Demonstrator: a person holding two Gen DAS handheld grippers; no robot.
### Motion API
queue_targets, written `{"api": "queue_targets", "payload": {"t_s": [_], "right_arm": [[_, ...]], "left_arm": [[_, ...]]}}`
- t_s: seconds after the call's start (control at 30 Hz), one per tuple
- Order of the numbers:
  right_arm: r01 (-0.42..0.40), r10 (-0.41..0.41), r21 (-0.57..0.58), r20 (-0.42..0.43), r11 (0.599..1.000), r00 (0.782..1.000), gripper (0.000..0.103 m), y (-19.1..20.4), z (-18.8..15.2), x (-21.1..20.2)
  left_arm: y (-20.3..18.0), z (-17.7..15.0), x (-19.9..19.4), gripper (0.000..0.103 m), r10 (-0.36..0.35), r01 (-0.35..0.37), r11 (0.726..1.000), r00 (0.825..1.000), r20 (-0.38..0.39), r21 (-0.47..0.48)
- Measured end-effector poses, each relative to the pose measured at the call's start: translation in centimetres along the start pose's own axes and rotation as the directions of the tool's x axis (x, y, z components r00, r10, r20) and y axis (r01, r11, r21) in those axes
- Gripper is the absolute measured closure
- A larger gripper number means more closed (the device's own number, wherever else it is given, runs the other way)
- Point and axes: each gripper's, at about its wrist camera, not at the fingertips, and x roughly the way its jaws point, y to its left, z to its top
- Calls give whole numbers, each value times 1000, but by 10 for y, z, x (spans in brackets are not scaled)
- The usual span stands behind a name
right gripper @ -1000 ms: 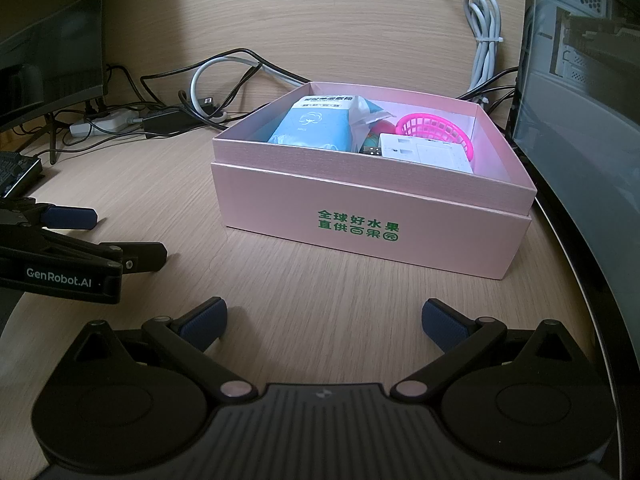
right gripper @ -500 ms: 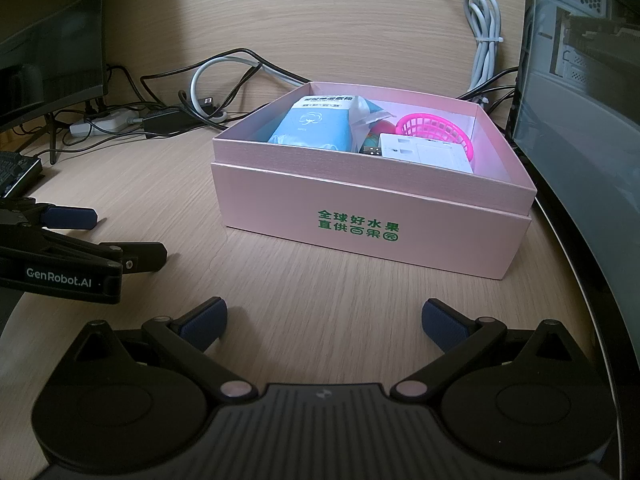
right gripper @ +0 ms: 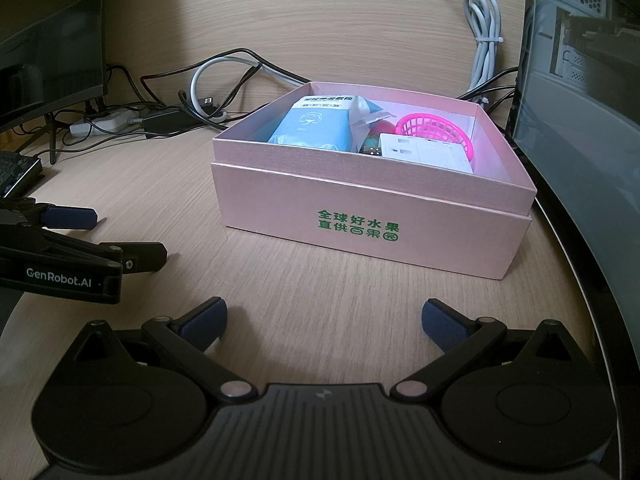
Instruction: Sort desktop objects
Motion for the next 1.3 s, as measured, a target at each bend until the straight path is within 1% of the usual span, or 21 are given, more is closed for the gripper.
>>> {"api": "queue_targets", "payload": {"t_s": [1.07, 1.3], "right_arm": [[-5, 5, -4, 0, 1000, 1000, 0, 0, 2, 2], [-5, 5, -4, 0, 1000, 1000, 0, 0, 2, 2]], "left_arm": [[0, 1, 1, 0, 5, -5, 1000, 1000, 0, -6], [-2, -3, -10, 0, 25, -26, 1000, 999, -33, -18]]}}
